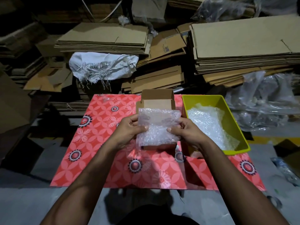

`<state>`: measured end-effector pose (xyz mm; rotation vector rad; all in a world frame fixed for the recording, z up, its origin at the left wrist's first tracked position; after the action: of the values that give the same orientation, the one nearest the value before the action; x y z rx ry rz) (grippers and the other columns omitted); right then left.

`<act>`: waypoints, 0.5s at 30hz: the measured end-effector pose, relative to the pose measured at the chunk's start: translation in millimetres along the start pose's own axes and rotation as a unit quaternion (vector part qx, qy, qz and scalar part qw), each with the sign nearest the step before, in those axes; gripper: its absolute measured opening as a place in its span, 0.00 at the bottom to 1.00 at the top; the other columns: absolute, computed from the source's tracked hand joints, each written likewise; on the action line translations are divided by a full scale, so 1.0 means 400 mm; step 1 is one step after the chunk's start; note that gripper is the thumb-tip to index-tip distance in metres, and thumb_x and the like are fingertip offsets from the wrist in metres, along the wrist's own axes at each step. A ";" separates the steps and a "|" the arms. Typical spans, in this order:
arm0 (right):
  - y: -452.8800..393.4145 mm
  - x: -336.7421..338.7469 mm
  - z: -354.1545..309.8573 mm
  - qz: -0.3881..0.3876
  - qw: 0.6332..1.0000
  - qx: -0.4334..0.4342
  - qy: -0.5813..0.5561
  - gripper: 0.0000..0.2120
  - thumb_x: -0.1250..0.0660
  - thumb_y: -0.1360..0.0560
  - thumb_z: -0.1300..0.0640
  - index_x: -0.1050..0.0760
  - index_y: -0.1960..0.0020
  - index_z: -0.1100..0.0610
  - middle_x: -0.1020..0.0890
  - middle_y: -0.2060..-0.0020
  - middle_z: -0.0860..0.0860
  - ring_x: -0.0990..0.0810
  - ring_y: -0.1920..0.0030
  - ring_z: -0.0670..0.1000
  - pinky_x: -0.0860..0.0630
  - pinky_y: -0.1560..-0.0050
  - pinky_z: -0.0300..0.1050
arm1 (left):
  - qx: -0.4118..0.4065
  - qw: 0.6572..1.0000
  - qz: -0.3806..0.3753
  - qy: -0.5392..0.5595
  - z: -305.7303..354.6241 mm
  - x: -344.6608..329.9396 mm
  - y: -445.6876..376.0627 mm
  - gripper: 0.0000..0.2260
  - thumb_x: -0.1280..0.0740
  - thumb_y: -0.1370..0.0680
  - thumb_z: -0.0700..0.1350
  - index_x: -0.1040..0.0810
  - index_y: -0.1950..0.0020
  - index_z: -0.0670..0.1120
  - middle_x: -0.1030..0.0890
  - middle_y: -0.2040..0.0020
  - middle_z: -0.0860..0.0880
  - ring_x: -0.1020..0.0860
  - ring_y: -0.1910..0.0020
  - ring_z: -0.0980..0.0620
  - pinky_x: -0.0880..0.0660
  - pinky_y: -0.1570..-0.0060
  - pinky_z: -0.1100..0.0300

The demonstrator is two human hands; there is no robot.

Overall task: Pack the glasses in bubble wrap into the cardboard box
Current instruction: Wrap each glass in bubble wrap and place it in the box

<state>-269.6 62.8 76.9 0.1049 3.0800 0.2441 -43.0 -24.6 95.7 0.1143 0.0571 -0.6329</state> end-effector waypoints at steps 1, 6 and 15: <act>0.000 0.004 -0.005 0.006 1.000 0.012 -0.019 0.08 0.30 0.26 0.71 0.21 0.47 0.70 0.17 0.65 0.52 0.19 0.66 0.48 0.22 0.65 0.40 | -0.012 1.000 0.017 -0.010 0.002 0.001 -0.004 0.13 0.26 0.31 0.34 0.17 0.47 0.43 0.15 0.49 0.43 0.17 0.49 0.45 0.19 0.45 0.51; -0.006 0.016 -0.024 0.022 0.996 0.019 -0.087 0.23 0.41 0.25 0.80 0.15 0.62 0.59 0.14 0.62 0.52 0.16 0.66 0.48 0.21 0.68 0.37 | -0.029 0.997 0.066 0.003 0.012 -0.014 -0.015 0.13 0.32 0.26 0.27 0.15 0.60 0.44 0.15 0.58 0.48 0.17 0.59 0.50 0.18 0.59 0.58; -0.012 0.012 -0.042 0.075 0.988 0.037 -0.131 0.07 0.30 0.25 0.59 0.22 0.57 0.63 0.19 0.62 0.54 0.19 0.62 0.50 0.19 0.65 0.45 | -0.050 0.995 0.084 0.009 0.000 -0.034 -0.016 0.04 0.31 0.22 0.37 0.16 0.52 0.40 0.14 0.51 0.47 0.17 0.47 0.52 0.22 0.43 0.56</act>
<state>-275.6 56.0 92.4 0.3441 2.8217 0.1106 -57.6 -21.8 96.2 0.0275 0.0964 -0.4599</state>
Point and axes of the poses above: each hand's wrist, its own y-axis away from the middle knuckle, its own x-axis out of the back of the hand, z = x × y, the point moved 2 cm from there along -y, towards the middle knuckle
